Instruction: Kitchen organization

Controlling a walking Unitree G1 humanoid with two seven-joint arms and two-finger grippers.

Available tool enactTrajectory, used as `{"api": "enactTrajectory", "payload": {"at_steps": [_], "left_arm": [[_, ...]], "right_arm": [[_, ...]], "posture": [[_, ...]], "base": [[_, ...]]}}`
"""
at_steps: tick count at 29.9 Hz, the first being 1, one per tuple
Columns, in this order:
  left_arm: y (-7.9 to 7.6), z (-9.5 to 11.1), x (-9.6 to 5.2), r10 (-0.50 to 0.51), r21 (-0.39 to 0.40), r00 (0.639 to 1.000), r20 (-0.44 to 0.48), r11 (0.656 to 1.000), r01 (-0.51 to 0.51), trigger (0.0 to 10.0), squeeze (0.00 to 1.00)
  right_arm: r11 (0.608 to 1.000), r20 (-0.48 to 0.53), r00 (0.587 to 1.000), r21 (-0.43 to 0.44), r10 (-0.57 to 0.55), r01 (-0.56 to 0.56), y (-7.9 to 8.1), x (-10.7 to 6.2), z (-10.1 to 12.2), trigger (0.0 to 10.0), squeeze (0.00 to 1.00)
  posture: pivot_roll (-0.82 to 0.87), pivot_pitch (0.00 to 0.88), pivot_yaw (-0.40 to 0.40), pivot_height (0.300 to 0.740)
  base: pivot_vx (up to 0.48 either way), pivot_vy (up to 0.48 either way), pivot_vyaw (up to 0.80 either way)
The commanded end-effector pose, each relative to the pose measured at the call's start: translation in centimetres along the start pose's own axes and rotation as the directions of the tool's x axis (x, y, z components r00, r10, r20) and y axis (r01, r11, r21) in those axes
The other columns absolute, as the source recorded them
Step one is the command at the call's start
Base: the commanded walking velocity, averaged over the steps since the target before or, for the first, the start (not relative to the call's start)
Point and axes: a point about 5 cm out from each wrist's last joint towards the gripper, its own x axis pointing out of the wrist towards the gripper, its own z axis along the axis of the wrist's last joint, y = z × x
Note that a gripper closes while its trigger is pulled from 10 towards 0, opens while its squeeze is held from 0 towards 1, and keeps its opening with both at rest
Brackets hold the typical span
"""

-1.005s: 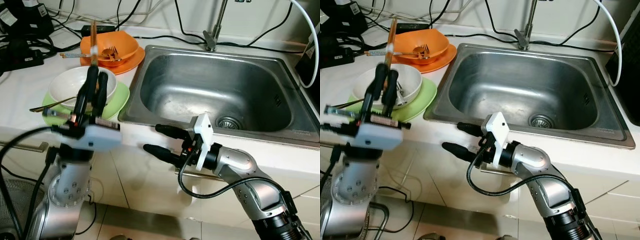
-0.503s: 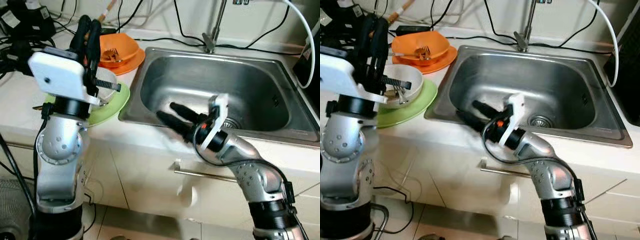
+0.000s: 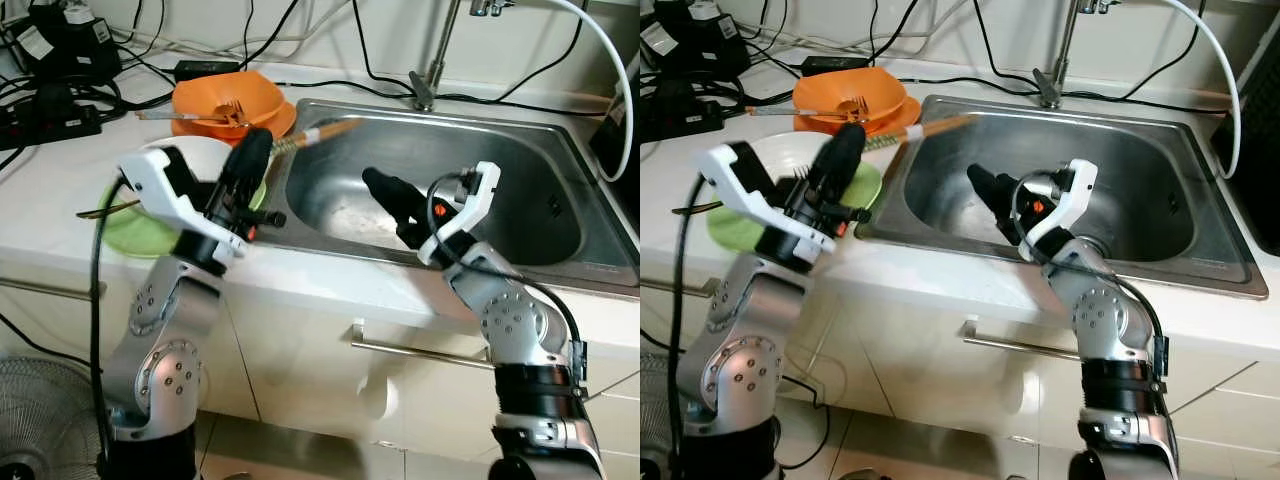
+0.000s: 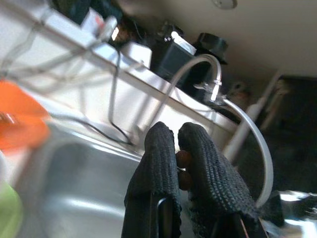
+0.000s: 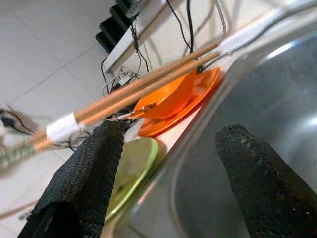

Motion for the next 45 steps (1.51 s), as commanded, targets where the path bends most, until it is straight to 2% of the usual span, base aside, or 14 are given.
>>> {"api": "enactTrajectory", "payload": {"at_steps": [1, 9, 19, 20, 23, 25, 26, 29, 31, 32, 33, 34, 39, 45], "left_arm": [[-0.4, -0.3, -0.2, -0.035, -0.048, 0.999, -0.023, 0.998, 0.033, 0.0, 0.00], [-1.6, -2.6, -0.8, -0.074, -0.177, 0.992, -0.101, 0.983, 0.055, 0.0, 0.00], [-1.7, -2.9, -0.9, -0.107, -0.197, 0.985, -0.132, 0.977, 0.079, 0.0, 0.00], [-1.7, -2.9, -1.0, -0.107, -0.197, 0.985, -0.135, 0.977, 0.079, 0.0, 0.00], [-1.5, -3.0, -1.1, -0.091, -0.218, 0.987, -0.132, 0.974, 0.060, 0.0, 0.00], [-0.9, -3.1, -1.3, -0.044, -0.294, 0.992, -0.117, 0.956, 0.008, 0.0, 0.00], [-0.9, -3.1, -1.3, -0.044, -0.294, 0.992, -0.117, 0.956, 0.008, 0.0, 0.00], [0.8, -3.4, -1.7, 0.051, -0.436, 0.995, -0.085, 0.896, -0.083, 0.0, 0.00], [1.4, -3.6, -1.9, 0.080, -0.467, 0.993, -0.083, 0.878, -0.109, 0.0, 0.00], [2.2, -4.0, -2.4, 0.114, -0.518, 0.989, -0.094, 0.843, -0.146, 0.0, 0.00], [2.2, -4.0, -2.4, 0.114, -0.518, 0.989, -0.094, 0.843, -0.146, 0.0, 0.00], [2.4, -4.5, -2.6, 0.122, -0.557, 0.986, -0.115, 0.814, -0.166, 0.0, 0.00], [2.1, -5.5, -2.6, 0.102, -0.630, 0.983, -0.155, 0.756, -0.178, 0.0, 0.00], [2.3, -5.6, -2.5, 0.094, -0.666, 0.984, -0.151, 0.726, -0.172, 0.0, 0.00]], "right_arm": [[0.999, 0.008, 1.000, 0.034, 0.003, -0.003, 0.4, 0.4, 0.4, 10.0, 0.00], [0.999, -0.024, 1.000, 0.050, 0.002, -0.001, 0.7, 0.6, 0.1, 10.0, 0.00], [0.996, -0.029, 0.999, 0.092, 0.017, -0.014, 0.9, 0.4, 0.0, 10.0, 0.00], [0.995, -0.025, 1.000, 0.101, 0.017, -0.015, 0.8, 0.4, 0.1, 0.0, 0.00], [0.993, -0.009, 1.000, 0.119, 0.009, -0.007, 0.6, 0.3, 0.3, 0.0, 0.00], [0.991, -0.001, 1.000, 0.136, 0.006, -0.006, 0.6, 0.3, 0.4, 0.0, 0.00], [0.991, -0.001, 1.000, 0.136, 0.006, -0.006, 0.6, 0.3, 0.4, 0.0, 0.00], [0.990, 0.006, 1.000, 0.138, 0.012, -0.013, 0.8, 0.4, 0.6, 0.0, 0.00], [0.990, 0.009, 1.000, 0.138, 0.012, -0.013, 0.8, 0.4, 0.6, 0.0, 0.00], [0.991, 0.017, 1.000, 0.136, 0.007, -0.009, 0.8, 0.4, 0.8, 0.0, 0.00], [0.991, 0.017, 1.000, 0.136, 0.007, -0.009, 0.8, 0.4, 0.8, 0.0, 0.00], [0.991, 0.022, 1.000, 0.134, 0.001, -0.004, 0.8, 0.4, 0.9, 0.0, 0.00], [0.992, 0.029, 1.000, 0.128, -0.012, 0.008, 0.7, 0.4, 1.0, 0.0, 0.00], [0.993, 0.024, 0.999, 0.118, -0.022, 0.019, 0.6, 0.4, 1.0, 0.0, 0.00]], "posture": [[-0.02, 0.014, 0.000, 0.740], [-0.03, 0.018, 0.000, 0.740], [-0.03, 0.023, 0.000, 0.740], [-0.03, 0.023, 0.000, 0.740], [-0.03, 0.026, 0.000, 0.740], [-0.03, 0.026, 0.000, 0.740], [-0.03, 0.026, 0.000, 0.740], [-0.03, 0.026, 0.001, 0.740], [-0.03, 0.026, 0.001, 0.740], [-0.04, 0.026, 0.001, 0.740], [-0.04, 0.026, 0.001, 0.740], [-0.04, 0.027, 0.000, 0.740], [-0.04, 0.027, -0.001, 0.740], [-0.04, 0.026, -0.002, 0.740]], "base": [[0.000, 0.000, 0.00], [0.000, 0.000, 0.00], [0.000, 0.000, 0.00], [0.000, 0.000, 0.00], [0.000, 0.000, 0.00], [0.000, 0.000, 0.00], [0.000, 0.000, 0.00], [0.000, 0.000, 0.00], [0.000, 0.000, 0.00], [0.000, 0.000, 0.00], [0.000, 0.000, 0.00], [0.000, 0.000, 0.00], [0.000, 0.000, 0.00], [0.000, 0.000, 0.00]]}}
